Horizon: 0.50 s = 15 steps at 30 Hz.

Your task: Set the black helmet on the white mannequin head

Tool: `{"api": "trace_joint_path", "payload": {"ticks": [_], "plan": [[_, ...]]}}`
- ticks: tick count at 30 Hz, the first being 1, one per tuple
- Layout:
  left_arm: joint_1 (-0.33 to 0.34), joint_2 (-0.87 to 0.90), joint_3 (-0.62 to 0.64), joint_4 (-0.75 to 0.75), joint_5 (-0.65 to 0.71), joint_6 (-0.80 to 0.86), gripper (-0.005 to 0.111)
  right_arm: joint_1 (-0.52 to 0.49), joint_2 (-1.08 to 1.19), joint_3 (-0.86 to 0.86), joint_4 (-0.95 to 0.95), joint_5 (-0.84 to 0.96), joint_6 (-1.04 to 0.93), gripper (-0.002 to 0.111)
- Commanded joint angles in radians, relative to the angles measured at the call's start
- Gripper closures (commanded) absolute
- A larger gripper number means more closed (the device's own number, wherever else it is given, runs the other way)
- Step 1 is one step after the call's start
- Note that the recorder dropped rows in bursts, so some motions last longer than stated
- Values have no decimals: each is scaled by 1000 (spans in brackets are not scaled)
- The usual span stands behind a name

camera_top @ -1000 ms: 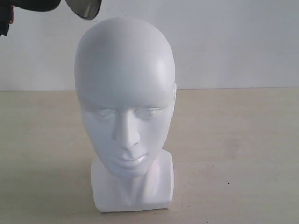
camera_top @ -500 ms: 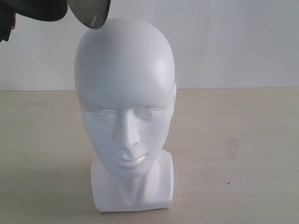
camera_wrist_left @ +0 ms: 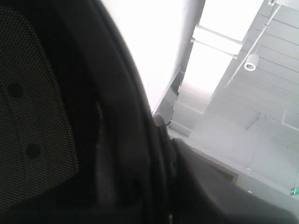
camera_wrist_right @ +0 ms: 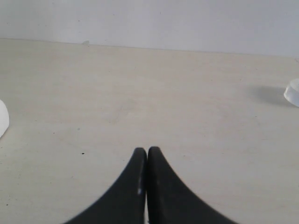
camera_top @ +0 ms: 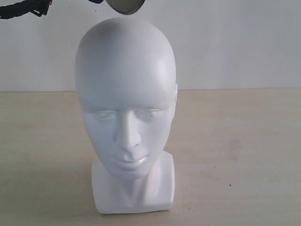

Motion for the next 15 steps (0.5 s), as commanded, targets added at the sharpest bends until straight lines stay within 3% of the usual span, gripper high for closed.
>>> {"api": "trace_joint_path", "payload": {"ticks": [1,7,15], "plan": [[-86,72,-77,48,-79,18,103,-2,-5,-1,-1,-4,2,109],[-206,160,-153,-33,-79,90,103,-2,-5,-1,-1,-4,2,109],[-221,174,-153,-64,-79,153,103,-2,-5,-1,-1,-4,2,109]]}}
